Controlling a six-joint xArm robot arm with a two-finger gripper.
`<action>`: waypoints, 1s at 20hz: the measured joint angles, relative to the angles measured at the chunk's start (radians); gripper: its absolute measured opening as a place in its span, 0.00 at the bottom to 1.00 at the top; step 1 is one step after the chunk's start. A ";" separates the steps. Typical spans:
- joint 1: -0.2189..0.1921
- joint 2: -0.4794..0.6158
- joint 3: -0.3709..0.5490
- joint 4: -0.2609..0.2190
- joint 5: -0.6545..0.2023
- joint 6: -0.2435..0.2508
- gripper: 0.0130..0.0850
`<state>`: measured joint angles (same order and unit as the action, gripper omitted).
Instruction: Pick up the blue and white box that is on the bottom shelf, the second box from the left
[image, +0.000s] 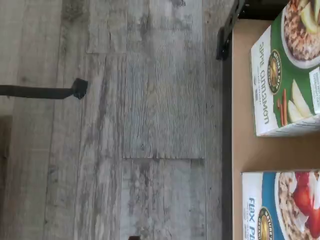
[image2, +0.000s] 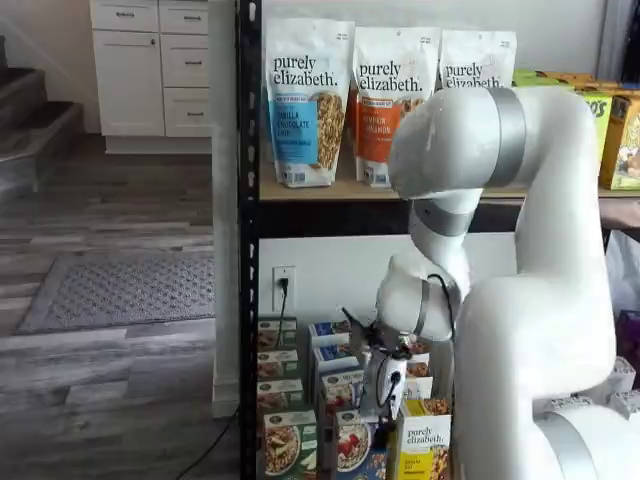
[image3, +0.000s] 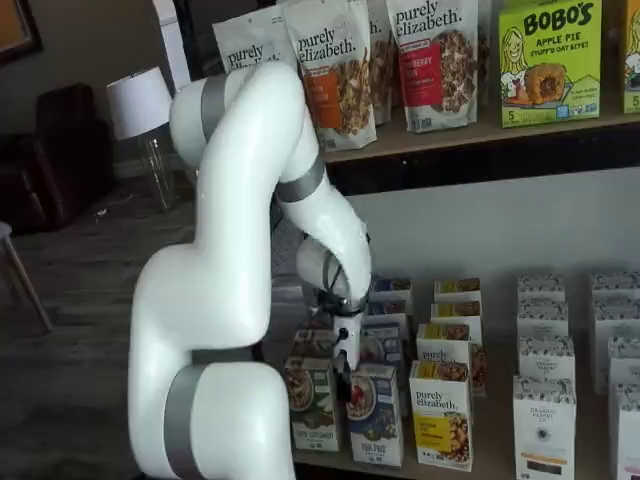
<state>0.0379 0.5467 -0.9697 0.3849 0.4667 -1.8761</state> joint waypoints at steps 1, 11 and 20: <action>-0.002 0.002 -0.005 0.018 0.016 -0.019 1.00; -0.005 0.023 -0.003 0.136 0.003 -0.132 1.00; 0.002 0.065 -0.035 0.283 -0.043 -0.260 1.00</action>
<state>0.0398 0.6117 -1.0043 0.6683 0.4241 -2.1363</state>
